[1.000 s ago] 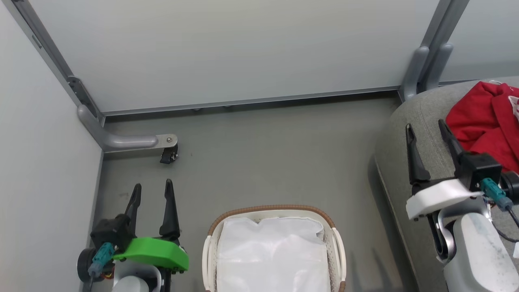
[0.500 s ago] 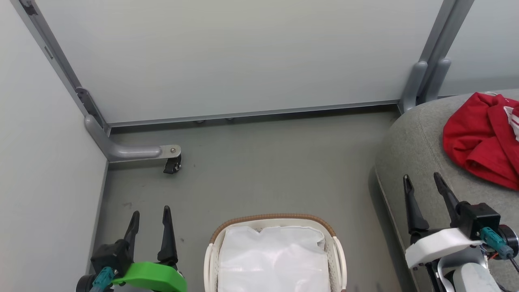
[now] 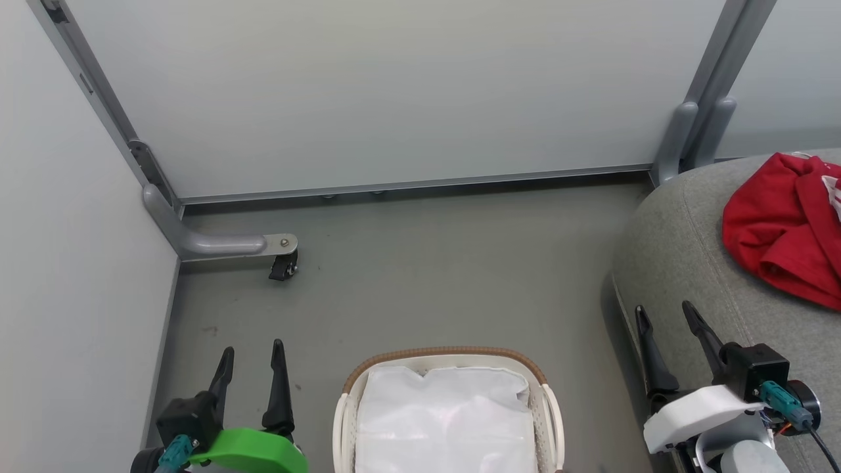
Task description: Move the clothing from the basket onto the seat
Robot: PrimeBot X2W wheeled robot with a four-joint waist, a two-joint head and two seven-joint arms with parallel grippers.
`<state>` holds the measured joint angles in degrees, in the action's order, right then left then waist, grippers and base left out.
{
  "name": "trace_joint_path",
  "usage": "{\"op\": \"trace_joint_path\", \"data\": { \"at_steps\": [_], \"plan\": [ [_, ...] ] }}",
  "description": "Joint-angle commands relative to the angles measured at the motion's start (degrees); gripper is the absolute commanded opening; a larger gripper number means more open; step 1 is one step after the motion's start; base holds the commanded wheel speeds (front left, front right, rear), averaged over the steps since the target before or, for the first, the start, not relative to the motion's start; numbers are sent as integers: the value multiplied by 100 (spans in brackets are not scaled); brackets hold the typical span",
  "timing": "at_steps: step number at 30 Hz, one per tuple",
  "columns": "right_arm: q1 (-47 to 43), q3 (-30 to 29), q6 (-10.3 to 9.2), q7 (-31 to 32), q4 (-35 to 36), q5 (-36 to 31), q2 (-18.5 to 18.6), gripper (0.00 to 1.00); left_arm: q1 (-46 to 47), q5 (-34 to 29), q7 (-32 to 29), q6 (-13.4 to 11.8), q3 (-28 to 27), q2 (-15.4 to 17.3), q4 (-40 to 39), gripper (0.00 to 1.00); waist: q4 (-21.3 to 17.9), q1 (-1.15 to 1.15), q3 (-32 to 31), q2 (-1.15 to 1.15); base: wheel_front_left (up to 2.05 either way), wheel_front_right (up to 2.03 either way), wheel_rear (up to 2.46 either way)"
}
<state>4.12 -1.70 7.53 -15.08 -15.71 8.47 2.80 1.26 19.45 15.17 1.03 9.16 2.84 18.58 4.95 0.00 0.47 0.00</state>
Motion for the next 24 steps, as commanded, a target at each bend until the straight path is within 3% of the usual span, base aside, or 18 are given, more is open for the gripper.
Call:
{"op": "trace_joint_path", "data": {
  "at_steps": [1, 16, 17, 24],
  "plan": [
    [-51, -6, -8, -13, -21, 25, 19, 100, 14, -38, -5, -5, -8, 10, 2, 100, 0, 0, -2, 0, 0, 0, 0],
    [1, 18, -8, -13, -79, 72, 19, 100, 74, -14, -5, 4, 5, 10, -7, 100, -9, 0, 0, 0, 0, 0, 0],
    [4, 19, 0, 0, -69, 47, 0, 0, 9, 5, -1, -1, 8, 0, 6, 0, -10, 0, -1, 0, 0, 0, 0],
    [13, -45, 0, 161, -269, 455, -44, 0, 5, 385, -108, 30, -57, -7, 149, 0, -24, 0, -2, 0, 0, 0, 0]
  ]
}}
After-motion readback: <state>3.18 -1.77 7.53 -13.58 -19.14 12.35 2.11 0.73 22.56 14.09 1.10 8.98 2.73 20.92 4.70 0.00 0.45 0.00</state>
